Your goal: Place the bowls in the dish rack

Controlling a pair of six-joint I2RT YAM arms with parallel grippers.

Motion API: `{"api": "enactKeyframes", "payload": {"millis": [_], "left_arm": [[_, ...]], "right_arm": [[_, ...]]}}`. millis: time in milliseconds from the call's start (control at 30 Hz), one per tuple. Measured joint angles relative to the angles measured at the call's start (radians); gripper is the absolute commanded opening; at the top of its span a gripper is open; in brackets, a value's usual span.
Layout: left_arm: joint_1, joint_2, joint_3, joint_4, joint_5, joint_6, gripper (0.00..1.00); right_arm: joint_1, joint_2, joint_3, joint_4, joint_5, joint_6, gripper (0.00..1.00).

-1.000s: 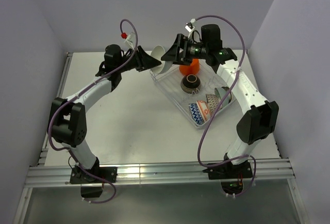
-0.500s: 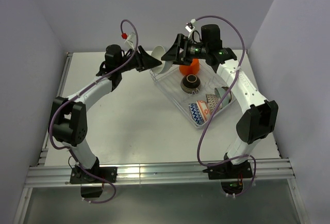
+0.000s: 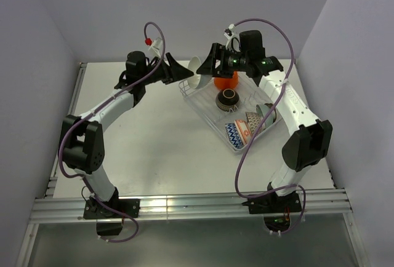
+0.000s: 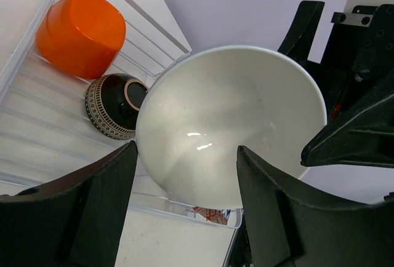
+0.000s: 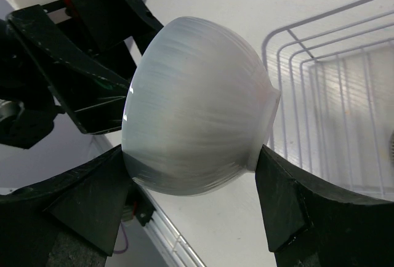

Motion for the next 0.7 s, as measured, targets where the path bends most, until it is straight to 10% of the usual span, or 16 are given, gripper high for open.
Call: {"api": "enactKeyframes", "payload": {"millis": [700], "left_arm": [[0.0,0.069,0.04,-0.18,-0.124,0.127,0.64]], "right_arm": [[0.003,0.137,-0.005,-0.021,0.283,-0.252,0.0]]}}
